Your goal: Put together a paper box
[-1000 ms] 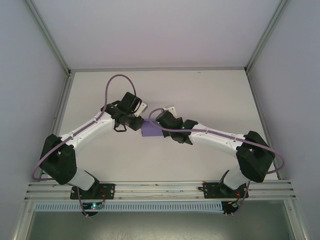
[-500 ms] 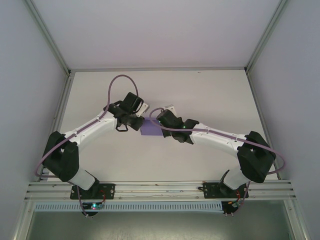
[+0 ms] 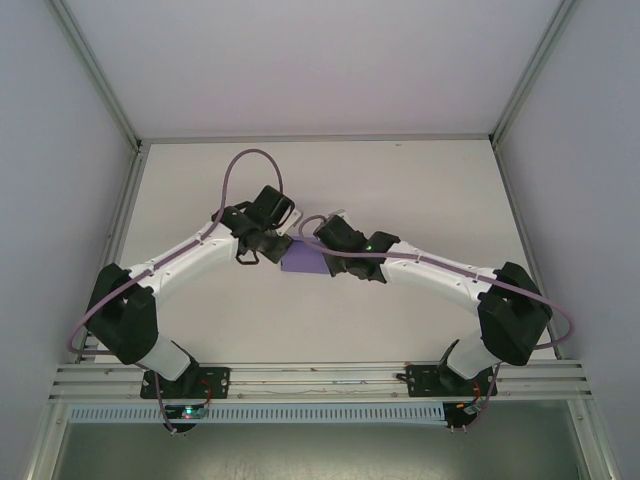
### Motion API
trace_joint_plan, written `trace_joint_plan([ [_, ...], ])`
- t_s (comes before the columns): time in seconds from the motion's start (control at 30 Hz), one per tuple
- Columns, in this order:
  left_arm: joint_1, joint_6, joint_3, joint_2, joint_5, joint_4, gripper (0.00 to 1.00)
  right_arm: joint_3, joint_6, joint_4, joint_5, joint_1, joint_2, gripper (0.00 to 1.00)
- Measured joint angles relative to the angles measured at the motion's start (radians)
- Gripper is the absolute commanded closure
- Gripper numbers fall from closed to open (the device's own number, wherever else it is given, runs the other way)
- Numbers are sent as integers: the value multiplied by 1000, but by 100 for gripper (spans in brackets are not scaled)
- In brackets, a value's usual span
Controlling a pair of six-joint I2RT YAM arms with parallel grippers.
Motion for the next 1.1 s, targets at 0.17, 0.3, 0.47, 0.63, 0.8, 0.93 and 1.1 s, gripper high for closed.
trace_joint_plan([
  [0.17, -13, -67, 99, 25, -11, -112, 100, 0, -2, 1, -8, -3, -1, 100],
  [0.3, -12, -154, 130, 50, 8, -176, 100, 0, 10, 4, 13, 14, 3, 100],
  [0.47, -12, -244, 152, 84, 95, -272, 100, -3, 24, 11, 58, 29, 11, 100],
  [0.63, -10, -309, 219, 120, 174, -356, 100, -3, 21, 12, 95, 32, 20, 95],
  [0.8, -10, -338, 233, 128, 195, -388, 100, -9, 31, 1, 113, 38, 18, 78],
  [0.93, -10, -336, 232, 127, 195, -387, 100, -33, 35, -2, 119, 38, -18, 72],
  [1.1, -10, -310, 219, 127, 210, -368, 100, -55, 27, 11, 108, 37, -51, 67],
])
